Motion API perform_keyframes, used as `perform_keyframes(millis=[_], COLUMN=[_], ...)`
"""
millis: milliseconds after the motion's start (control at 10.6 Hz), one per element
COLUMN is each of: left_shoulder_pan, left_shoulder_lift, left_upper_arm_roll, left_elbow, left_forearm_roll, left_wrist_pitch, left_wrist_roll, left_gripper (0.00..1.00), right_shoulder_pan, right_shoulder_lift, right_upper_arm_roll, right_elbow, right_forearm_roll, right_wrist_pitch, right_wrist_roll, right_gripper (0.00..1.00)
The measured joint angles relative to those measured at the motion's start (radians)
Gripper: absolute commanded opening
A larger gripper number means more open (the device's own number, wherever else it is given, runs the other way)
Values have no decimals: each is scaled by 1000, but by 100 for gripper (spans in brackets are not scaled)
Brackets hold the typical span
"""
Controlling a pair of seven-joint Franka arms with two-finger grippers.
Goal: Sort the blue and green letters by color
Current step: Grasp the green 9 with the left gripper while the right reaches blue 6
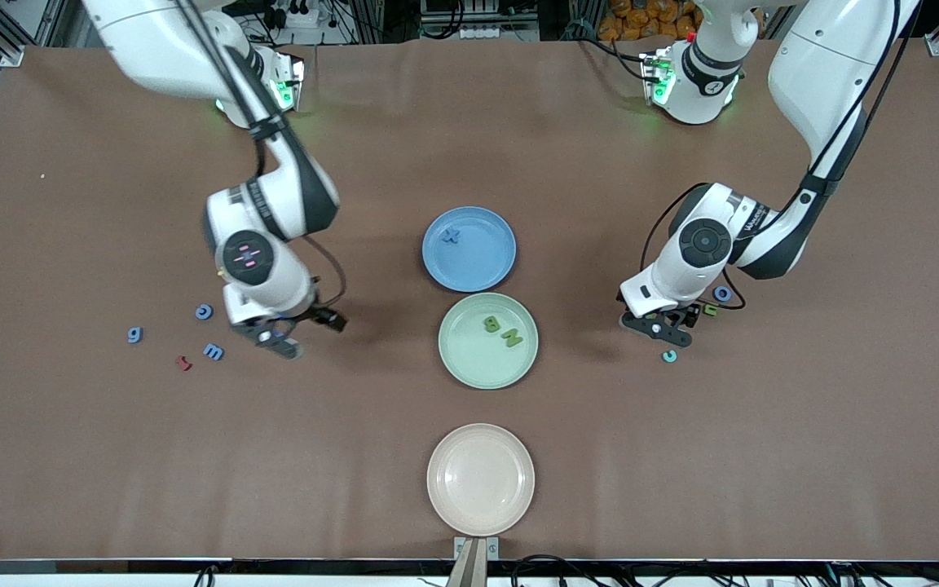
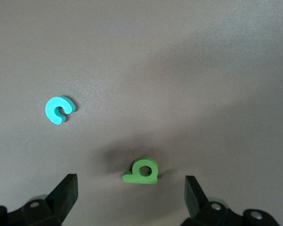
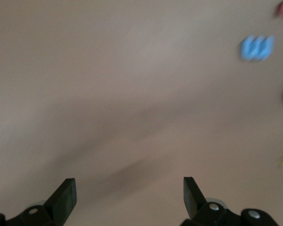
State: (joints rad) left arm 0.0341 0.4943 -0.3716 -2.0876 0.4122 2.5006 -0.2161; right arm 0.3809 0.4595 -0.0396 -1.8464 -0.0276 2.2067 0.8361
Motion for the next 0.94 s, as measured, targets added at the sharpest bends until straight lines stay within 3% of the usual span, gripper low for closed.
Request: perform_keyframes(millis=[565, 753, 941], left_shoulder_pan=[26, 31, 32], left_shoulder_lift=[21, 28, 35], left_upper_arm_roll=[-1, -1, -1], left_elbow=[-28, -30, -30], left_forearm_roll=[0, 0, 0], left_wrist_pitch=[55, 62, 70], left_wrist_roll=[0, 0, 0], left_gripper=[96, 93, 79], right_shoulder_pan=[-411, -483, -516], right_shoulder_lift=[20, 64, 119], right_upper_arm_roll=[-1, 0, 0], right_elbow=[82, 87, 89], right_forearm_roll=[-7, -7, -14], right_wrist_pitch=[0, 59, 118], right_wrist_roll=[-331, -370, -374], right_gripper=[100, 100, 100])
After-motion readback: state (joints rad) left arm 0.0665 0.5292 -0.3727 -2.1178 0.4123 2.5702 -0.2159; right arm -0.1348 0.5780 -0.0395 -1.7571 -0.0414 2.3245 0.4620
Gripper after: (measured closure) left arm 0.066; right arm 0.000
